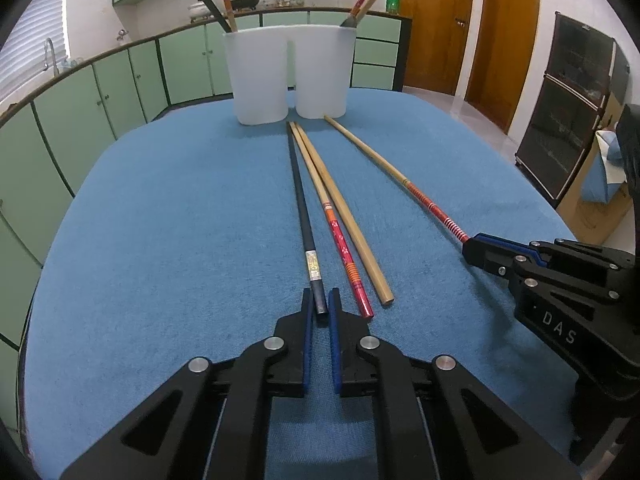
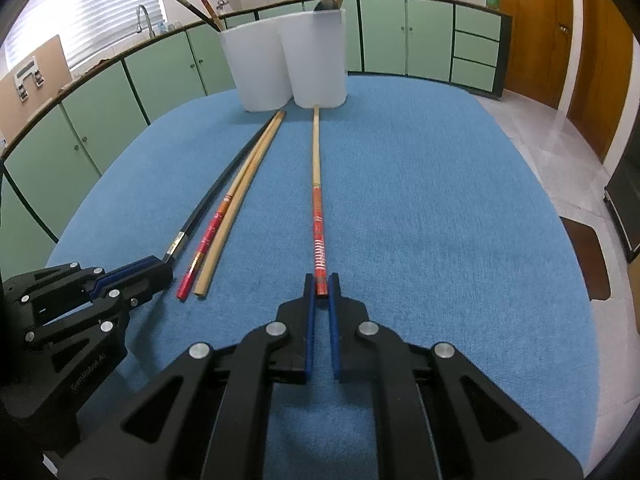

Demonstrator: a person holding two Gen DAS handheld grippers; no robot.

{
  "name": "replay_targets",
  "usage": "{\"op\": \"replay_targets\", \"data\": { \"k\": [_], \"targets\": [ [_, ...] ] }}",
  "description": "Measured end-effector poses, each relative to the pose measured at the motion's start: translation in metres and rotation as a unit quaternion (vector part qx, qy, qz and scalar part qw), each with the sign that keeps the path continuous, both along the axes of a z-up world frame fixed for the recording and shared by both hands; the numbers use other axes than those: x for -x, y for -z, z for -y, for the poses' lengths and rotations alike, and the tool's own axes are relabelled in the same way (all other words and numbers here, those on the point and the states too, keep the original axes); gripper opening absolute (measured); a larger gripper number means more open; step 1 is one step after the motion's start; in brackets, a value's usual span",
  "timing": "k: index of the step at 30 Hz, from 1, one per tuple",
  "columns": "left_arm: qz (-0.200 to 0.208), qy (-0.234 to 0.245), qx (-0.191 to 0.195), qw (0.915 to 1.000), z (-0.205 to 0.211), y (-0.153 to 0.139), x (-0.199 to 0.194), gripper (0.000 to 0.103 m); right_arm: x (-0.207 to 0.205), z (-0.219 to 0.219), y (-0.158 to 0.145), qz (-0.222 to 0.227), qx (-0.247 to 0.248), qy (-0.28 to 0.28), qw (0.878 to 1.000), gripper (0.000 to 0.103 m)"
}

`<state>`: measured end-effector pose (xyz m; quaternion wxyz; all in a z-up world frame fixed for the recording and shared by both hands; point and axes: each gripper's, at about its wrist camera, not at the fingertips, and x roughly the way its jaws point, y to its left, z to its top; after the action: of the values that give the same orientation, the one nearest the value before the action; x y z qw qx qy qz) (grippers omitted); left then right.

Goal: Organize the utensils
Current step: 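Lift both chopsticks up over the white holder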

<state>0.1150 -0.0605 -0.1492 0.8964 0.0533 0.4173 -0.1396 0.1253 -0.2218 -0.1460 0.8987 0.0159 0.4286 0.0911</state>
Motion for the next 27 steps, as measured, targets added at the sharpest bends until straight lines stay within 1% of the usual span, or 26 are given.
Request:
{"op": "replay_targets", "data": {
  "k": [5,10,19,27],
  "targets": [
    [0.017,-0.003,0.006,0.9998,-0.006,-0.017,0.006,0.007,0.006,0.0,-0.015,0.012,-0.003,-0.003,1.0,0.005],
    [0.053,-0.003,0.016,0.9985,-0.012,-0.05,0.012,0.007,0.008,0.005,-0.04,0.032,-0.015,-0.003,0.999,0.005],
    [0.122,0.001,0.041,0.9917,-0.022,-0.108,0.012,0.007,0.008,0.012,-0.097,0.09,-0.03,-0.007,0.995,0.005],
    [0.162,0.007,0.057,0.9852,-0.027,-0.146,-0.002,0.007,-0.008,0.014,-0.147,0.135,-0.028,-0.018,0.99,0.005]
  ]
}}
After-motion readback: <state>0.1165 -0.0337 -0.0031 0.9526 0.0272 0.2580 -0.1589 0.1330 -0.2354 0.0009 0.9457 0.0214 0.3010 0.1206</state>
